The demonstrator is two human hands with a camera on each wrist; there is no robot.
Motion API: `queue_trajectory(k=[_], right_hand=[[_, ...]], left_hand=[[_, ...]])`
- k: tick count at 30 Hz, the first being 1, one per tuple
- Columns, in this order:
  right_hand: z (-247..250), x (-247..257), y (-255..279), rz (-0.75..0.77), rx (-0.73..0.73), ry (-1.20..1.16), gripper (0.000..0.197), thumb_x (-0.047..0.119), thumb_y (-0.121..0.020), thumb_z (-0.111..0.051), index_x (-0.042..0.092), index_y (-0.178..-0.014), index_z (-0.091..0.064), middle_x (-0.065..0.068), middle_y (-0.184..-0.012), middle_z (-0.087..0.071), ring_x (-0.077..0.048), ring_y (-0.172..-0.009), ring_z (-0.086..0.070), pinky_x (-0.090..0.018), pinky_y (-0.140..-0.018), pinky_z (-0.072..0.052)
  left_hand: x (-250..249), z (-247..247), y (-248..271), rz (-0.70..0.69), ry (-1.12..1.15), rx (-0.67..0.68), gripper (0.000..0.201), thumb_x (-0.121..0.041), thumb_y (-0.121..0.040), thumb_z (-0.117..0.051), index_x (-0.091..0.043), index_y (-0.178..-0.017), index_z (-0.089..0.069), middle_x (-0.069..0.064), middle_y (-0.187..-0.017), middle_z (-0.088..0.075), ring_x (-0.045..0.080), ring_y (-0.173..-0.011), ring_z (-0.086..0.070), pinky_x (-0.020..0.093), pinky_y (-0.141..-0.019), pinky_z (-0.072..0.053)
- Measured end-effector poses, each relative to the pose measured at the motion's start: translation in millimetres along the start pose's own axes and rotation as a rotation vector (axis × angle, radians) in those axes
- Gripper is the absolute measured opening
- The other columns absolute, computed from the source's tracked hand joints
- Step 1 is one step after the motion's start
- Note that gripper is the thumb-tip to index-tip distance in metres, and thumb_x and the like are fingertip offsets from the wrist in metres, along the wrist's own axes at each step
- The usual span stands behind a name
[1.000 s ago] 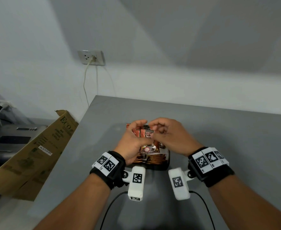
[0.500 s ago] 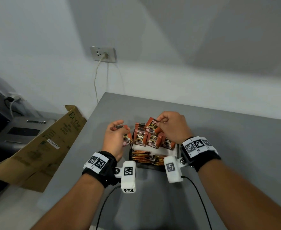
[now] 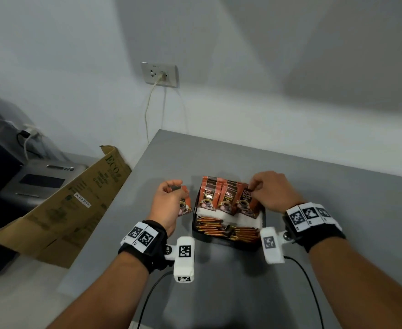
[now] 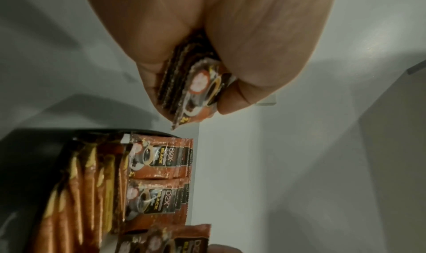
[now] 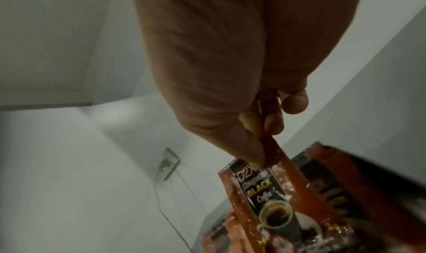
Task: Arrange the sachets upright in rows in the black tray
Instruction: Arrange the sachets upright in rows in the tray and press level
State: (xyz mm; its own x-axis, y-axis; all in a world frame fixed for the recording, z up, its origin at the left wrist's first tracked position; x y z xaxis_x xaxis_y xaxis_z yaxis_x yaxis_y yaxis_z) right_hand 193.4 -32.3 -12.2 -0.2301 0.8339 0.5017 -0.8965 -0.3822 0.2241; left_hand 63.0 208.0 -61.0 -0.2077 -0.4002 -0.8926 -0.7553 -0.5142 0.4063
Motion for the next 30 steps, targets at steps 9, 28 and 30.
queue_trajectory(k=[9,28,30], right_hand=[[-31,-38,-3,-0.035,-0.086,0.097,0.025,0.005,-0.085,-0.061,0.019,-0.1,-0.074,-0.008,-0.107,-0.071,-0.026,-0.096,-0.066,-0.036,-0.088,-0.055],[-11,60,-3,0.228,-0.068,-0.317,0.014,0.008,-0.084,-0.071,0.021,-0.086,-0.075,0.008,-0.071,-0.074,-0.001,-0.064,-0.069,-0.018,-0.063,-0.055],[-17,57,-14,0.18,-0.076,-0.292,0.014,0.007,-0.086,-0.069,0.02,-0.086,-0.073,0.007,-0.067,-0.074,-0.003,-0.064,-0.071,-0.02,-0.064,-0.057]], left_hand=[[9,-52,11,0.031,-0.037,0.144,0.036,0.018,-0.08,-0.051,-0.011,-0.1,-0.057,0.016,-0.095,-0.066,0.031,-0.079,-0.062,0.045,-0.076,-0.049],[-9,-49,4,-0.091,-0.218,0.118,0.044,0.009,-0.08,-0.069,-0.016,-0.113,-0.054,0.015,-0.108,-0.064,0.017,-0.073,-0.065,0.027,-0.057,-0.052],[-10,-29,-5,-0.073,-0.16,0.009,0.034,0.008,-0.086,-0.057,-0.018,-0.108,-0.055,0.016,-0.11,-0.06,0.017,-0.071,-0.057,0.029,-0.057,-0.047]])
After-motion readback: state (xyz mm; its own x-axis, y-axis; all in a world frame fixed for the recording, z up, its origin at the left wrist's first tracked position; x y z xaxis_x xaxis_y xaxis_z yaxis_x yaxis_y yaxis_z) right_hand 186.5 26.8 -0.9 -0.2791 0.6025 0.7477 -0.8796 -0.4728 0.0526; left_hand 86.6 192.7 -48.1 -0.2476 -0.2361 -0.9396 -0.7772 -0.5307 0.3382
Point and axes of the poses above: each hand's wrist, its own y-axis away from the middle knuckle, its own z-axis out of the back of the hand, x = y × z, the point moved 9 cm from there along -y, towards the middle knuckle
